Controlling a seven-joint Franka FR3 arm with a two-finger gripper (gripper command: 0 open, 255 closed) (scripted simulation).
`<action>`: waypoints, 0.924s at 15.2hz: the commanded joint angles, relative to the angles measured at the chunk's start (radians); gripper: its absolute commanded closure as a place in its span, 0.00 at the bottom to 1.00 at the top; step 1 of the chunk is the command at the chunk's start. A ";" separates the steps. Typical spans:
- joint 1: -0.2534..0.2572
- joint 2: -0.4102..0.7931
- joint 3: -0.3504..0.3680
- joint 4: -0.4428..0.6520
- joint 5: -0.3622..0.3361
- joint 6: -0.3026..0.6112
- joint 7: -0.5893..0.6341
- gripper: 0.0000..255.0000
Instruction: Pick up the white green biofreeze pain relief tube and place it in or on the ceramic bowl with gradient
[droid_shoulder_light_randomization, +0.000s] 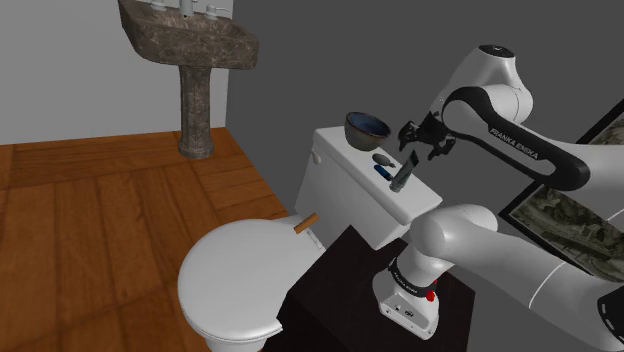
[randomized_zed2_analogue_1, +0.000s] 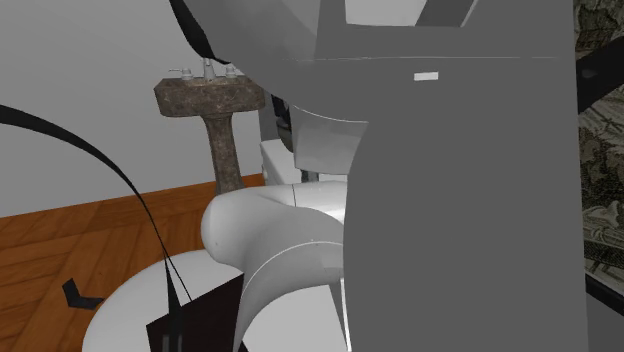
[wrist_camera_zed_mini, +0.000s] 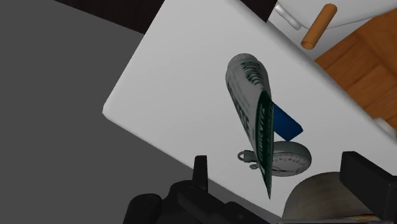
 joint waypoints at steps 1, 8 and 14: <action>-0.005 -0.003 -0.008 -0.026 -0.008 0.025 0.001 0.00; -0.010 0.000 -0.019 -0.059 -0.019 0.061 0.002 0.00; -0.010 0.000 -0.019 -0.059 -0.019 0.061 0.002 1.00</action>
